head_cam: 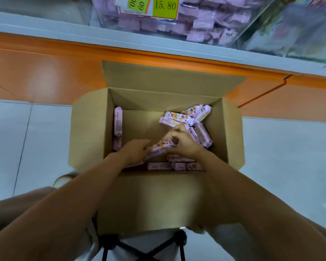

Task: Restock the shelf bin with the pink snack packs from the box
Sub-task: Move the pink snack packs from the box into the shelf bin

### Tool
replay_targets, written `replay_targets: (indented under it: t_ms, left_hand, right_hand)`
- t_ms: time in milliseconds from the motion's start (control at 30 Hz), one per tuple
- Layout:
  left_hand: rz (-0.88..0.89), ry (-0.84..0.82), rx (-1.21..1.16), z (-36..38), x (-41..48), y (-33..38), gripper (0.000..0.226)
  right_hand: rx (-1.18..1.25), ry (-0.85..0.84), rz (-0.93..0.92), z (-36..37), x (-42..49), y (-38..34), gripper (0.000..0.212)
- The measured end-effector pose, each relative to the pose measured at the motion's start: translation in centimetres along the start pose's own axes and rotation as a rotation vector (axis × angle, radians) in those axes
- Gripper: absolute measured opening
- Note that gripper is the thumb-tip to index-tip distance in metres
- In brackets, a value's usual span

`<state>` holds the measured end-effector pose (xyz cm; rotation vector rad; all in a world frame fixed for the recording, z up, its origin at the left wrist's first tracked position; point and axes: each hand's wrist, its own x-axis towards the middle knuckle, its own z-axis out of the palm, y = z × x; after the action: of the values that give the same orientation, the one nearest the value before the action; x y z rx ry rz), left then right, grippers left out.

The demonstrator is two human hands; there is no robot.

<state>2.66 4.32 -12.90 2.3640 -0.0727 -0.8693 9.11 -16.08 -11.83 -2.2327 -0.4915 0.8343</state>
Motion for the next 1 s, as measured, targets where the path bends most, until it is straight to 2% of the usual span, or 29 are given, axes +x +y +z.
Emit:
replay_targets:
  t_ms: [133, 233, 367, 467, 600, 700, 800, 900, 1000]
  left_hand:
    - [0.052, -0.051, -0.239, -0.7, -0.4, 0.6, 0.02]
    - [0.032, 0.003, -0.348, -1.3, -0.8, 0.7, 0.019]
    - [-0.1, 0.141, -0.493, -1.5, -1.3, 0.9, 0.02]
    - [-0.191, 0.138, -0.755, -1.8, -2.3, 2.5, 0.007]
    - [-0.288, 0.253, -0.921, -2.8, -3.2, 4.2, 0.011]
    - [-0.327, 0.316, -1.094, -3.8, -4.3, 5.8, 0.008]
    - [-0.293, 0.366, -1.211, -4.8, -6.0, 7.4, 0.006]
    - [-0.25, 0.398, -1.258, -5.4, -7.7, 8.5, 0.01]
    - [-0.216, 0.426, -1.277, -5.8, -9.5, 9.6, 0.008]
  right_hand:
    - [0.042, -0.04, -0.06, -1.3, -0.7, -0.3, 0.038]
    - [0.16, -0.02, -0.054, -1.8, -1.3, -0.4, 0.033]
    - [0.369, 0.178, 0.006, -2.4, -2.0, -1.1, 0.018]
    - [0.406, 0.327, 0.02, -3.4, -2.3, -1.9, 0.021]
    - [0.601, 0.444, 0.074, -4.2, -3.4, -3.7, 0.024]
    - [0.695, 0.438, 0.104, -4.5, -4.5, -4.7, 0.022]
    - [0.767, 0.363, 0.132, -4.9, -6.2, -6.2, 0.022]
    - [0.809, 0.274, 0.15, -4.9, -7.6, -7.4, 0.029]
    - [0.776, 0.231, 0.158, -4.5, -8.7, -8.1, 0.026]
